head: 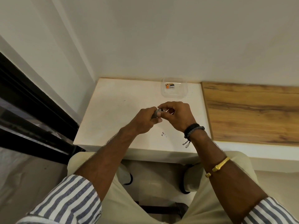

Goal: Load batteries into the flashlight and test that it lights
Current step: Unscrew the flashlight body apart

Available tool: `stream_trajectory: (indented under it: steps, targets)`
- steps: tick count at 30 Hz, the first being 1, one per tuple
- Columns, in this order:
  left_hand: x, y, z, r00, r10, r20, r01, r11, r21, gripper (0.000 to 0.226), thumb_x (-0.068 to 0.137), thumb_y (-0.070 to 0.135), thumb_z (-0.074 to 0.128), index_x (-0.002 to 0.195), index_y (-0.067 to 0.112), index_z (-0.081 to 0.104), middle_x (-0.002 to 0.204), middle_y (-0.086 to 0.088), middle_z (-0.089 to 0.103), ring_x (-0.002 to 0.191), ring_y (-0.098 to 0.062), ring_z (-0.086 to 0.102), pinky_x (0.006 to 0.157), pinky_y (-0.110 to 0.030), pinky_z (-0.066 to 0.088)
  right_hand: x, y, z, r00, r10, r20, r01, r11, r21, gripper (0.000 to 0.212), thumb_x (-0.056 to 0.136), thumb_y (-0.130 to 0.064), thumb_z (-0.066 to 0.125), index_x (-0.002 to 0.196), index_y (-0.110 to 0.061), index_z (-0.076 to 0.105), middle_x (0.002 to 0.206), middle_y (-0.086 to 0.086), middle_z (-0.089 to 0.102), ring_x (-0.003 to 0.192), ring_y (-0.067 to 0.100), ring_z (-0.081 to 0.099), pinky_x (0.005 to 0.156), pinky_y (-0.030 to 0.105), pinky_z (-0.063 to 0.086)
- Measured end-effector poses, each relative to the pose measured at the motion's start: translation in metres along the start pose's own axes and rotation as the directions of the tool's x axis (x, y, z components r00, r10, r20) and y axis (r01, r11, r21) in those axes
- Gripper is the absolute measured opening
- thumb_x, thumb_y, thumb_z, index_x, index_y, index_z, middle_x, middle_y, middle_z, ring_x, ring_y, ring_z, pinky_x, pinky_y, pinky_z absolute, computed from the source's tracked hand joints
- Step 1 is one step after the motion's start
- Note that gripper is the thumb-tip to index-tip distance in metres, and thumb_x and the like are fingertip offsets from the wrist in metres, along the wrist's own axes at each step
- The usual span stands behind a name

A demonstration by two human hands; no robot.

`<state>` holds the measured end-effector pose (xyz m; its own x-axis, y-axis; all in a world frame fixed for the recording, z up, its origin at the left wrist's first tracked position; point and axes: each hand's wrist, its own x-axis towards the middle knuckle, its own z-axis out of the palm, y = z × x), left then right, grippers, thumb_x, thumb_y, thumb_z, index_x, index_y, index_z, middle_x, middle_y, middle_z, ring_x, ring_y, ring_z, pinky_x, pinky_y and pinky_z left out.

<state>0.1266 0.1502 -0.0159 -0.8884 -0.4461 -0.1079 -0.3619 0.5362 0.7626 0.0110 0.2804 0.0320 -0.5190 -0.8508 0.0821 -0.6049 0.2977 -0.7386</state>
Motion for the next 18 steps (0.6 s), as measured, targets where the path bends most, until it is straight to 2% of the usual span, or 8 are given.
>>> stream_trajectory:
  steps: [2,4,7,9,11,13,16,18]
  targets:
    - [0.0011,-0.0001,0.0016,1.0,0.006,0.001,-0.006,1.0,-0.01,0.02,0.096,0.022,0.068,0.105,0.007,0.061,0.094,-0.005,0.07,0.082,-0.02,0.061,0.078,-0.035,0.051,-0.0003,0.0,-0.0013,1.0,-0.01,-0.013,0.009,1.0,-0.016,0.022,0.088,-0.024,0.078,0.109,-0.016,0.077,0.091,-0.006,0.071,0.083,0.017,0.065,0.082,0.033,0.058]
    - [0.0026,0.0021,0.0018,1.0,0.015,0.011,-0.015,1.0,-0.015,0.025,0.095,0.023,0.069,0.114,0.007,0.063,0.104,-0.008,0.073,0.089,-0.022,0.064,0.083,-0.035,0.052,-0.0017,0.0002,-0.0019,0.999,-0.027,-0.023,0.026,1.0,-0.011,0.018,0.087,-0.011,0.077,0.105,-0.016,0.077,0.095,-0.004,0.072,0.087,0.017,0.066,0.085,0.035,0.059]
    - [0.0066,0.0045,0.0011,0.999,0.037,0.024,-0.036,0.999,-0.022,0.022,0.096,0.021,0.068,0.114,0.009,0.064,0.106,-0.006,0.073,0.092,-0.022,0.065,0.084,-0.033,0.052,-0.0035,0.0032,-0.0021,0.994,-0.101,-0.039,0.101,0.995,0.0,0.025,0.083,0.008,0.073,0.096,-0.012,0.078,0.1,0.002,0.074,0.092,0.02,0.068,0.086,0.038,0.06]
    - [0.0072,0.0037,0.0018,0.999,0.04,0.017,-0.04,0.999,-0.001,0.008,0.096,0.021,0.067,0.1,0.015,0.063,0.09,0.003,0.069,0.079,-0.015,0.061,0.074,-0.026,0.048,-0.0039,0.0027,-0.0035,0.995,-0.096,-0.029,0.097,0.995,0.025,0.033,0.081,0.0,0.078,0.109,-0.017,0.075,0.111,0.001,0.071,0.097,0.017,0.067,0.084,0.038,0.06]
    - [0.0067,0.0031,0.0024,0.998,0.064,-0.001,-0.063,0.998,0.022,0.014,0.096,0.02,0.067,0.087,0.019,0.057,0.078,0.008,0.061,0.069,-0.011,0.056,0.065,-0.023,0.044,-0.003,0.0027,-0.0052,1.0,-0.017,-0.011,0.017,0.999,0.032,0.057,0.079,-0.029,0.085,0.131,-0.028,0.062,0.121,-0.004,0.063,0.096,0.01,0.066,0.08,0.031,0.06]
    - [0.0059,0.0019,0.0035,0.999,0.052,0.005,-0.052,0.998,-0.019,0.007,0.096,0.016,0.068,0.095,0.013,0.062,0.085,0.009,0.065,0.079,-0.011,0.062,0.071,-0.02,0.047,0.0006,0.0021,-0.004,0.999,0.043,-0.031,-0.045,0.997,-0.061,0.049,0.085,-0.046,0.076,0.128,-0.024,0.066,0.113,-0.001,0.069,0.088,0.011,0.068,0.08,0.031,0.058]
    - [0.006,0.0012,0.006,1.0,0.024,0.02,-0.023,0.999,-0.03,0.011,0.095,0.018,0.069,0.095,0.014,0.059,0.082,0.008,0.064,0.075,-0.009,0.059,0.072,-0.026,0.046,0.0014,0.0022,-0.001,0.999,0.034,-0.01,-0.036,0.991,-0.13,0.023,0.093,-0.034,0.07,0.104,-0.014,0.076,0.091,0.003,0.076,0.081,0.019,0.07,0.082,0.04,0.059]
    - [0.0063,0.0023,0.0055,0.999,0.019,0.026,-0.018,0.999,-0.028,0.016,0.095,0.021,0.069,0.105,0.009,0.063,0.093,-0.001,0.071,0.083,-0.017,0.063,0.077,-0.033,0.051,0.0,0.0041,-0.0008,1.0,-0.008,-0.011,0.007,0.996,-0.089,0.018,0.088,-0.018,0.076,0.106,-0.015,0.075,0.099,0.002,0.075,0.087,0.018,0.068,0.083,0.039,0.059]
